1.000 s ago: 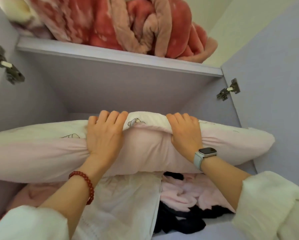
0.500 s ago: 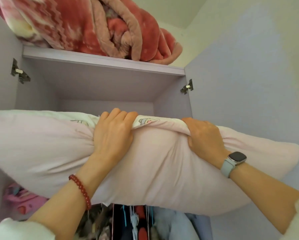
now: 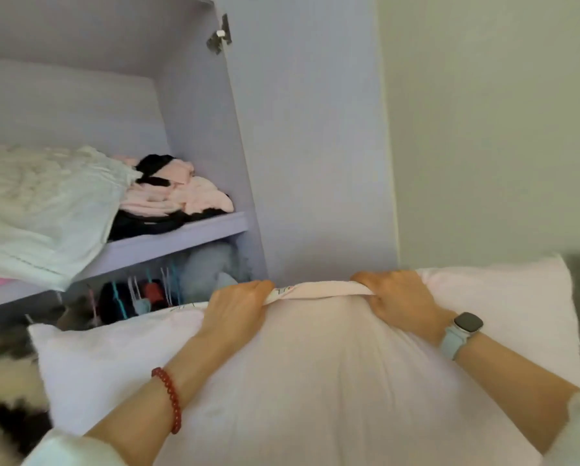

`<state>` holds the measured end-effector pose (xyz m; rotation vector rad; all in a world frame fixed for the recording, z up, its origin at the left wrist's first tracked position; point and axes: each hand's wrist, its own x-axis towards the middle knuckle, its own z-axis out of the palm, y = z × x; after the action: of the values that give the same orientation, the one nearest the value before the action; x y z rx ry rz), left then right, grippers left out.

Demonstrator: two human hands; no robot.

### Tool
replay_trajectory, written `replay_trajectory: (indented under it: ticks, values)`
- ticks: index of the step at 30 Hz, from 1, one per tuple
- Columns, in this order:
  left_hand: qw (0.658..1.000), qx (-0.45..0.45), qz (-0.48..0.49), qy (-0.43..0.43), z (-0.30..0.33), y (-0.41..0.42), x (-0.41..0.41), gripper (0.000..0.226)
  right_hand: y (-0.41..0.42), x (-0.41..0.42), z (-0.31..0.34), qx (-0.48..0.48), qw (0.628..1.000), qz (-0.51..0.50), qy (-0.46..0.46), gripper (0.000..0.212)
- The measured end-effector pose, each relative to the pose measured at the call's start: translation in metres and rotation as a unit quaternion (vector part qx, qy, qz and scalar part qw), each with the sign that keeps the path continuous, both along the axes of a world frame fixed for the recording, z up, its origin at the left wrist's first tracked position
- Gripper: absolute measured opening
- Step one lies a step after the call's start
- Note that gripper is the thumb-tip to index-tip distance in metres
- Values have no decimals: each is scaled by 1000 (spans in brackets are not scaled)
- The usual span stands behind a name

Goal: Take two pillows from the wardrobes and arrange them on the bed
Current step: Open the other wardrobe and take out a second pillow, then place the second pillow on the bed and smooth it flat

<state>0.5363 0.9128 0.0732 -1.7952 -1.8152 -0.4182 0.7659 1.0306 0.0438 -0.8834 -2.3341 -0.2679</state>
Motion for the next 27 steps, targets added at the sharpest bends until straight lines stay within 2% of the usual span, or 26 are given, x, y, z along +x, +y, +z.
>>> replay_trajectory:
  ticks: [2, 4, 6, 8, 10, 12, 13, 14, 16, 17, 18, 20, 22, 23, 25, 27]
  values:
    - [996, -58, -52, -36, -38, 17, 23, 17, -1, 30, -34, -57, 996, -52, -36, 30]
    - [986, -105, -114, -57, -68, 33, 47, 10, -6, 60, -63, -101, 989, -103, -36, 27]
    - [970, -143, -178, -85, -96, 48, 71, 15, -16, 92, -89, -136, 978, -154, -25, 21]
    - [948, -169, -242, -114, -123, 61, 99, 22, -28, 122, -118, -151, 967, -204, 14, 18]
    - [926, -192, -297, -134, -150, 72, 128, 20, -42, 145, -151, -157, 939, -292, 88, 20]
    - [906, -217, -333, -143, -175, 81, 157, 14, -60, 160, -183, -214, 867, -406, 194, 35]
    - [898, -229, -347, -143, -185, 85, 170, 12, -70, 167, -195, -260, 812, -442, 280, 47]
    - [892, -237, -361, -137, -193, 87, 183, 13, -81, 172, -204, -318, 738, -453, 387, 59]
    - [878, -240, -395, -127, -210, 90, 205, 14, -101, 178, -216, -435, 547, -393, 597, 79]
    - [869, -237, -416, -124, -217, 90, 214, 16, -110, 179, -220, -477, 461, -341, 666, 83]
    - [859, -233, -439, -124, -223, 88, 224, 17, -117, 179, -222, -501, 404, -298, 705, 86]
    - [836, -230, -483, -123, -231, 80, 242, 18, -118, 177, -222, -505, 355, -262, 742, 94]
    - [814, -241, -513, -124, -234, 73, 261, 19, -109, 180, -221, -478, 333, -298, 756, 89]
    - [810, -235, -524, -119, -233, 71, 269, 20, -103, 181, -219, -463, 331, -330, 753, 76]
    - [799, -211, -555, -92, -229, 75, 288, 24, -93, 191, -217, -408, 323, -397, 756, 35]
    - [785, -196, -582, -80, -220, 86, 309, 26, -84, 207, -215, -345, 328, -423, 771, 6]
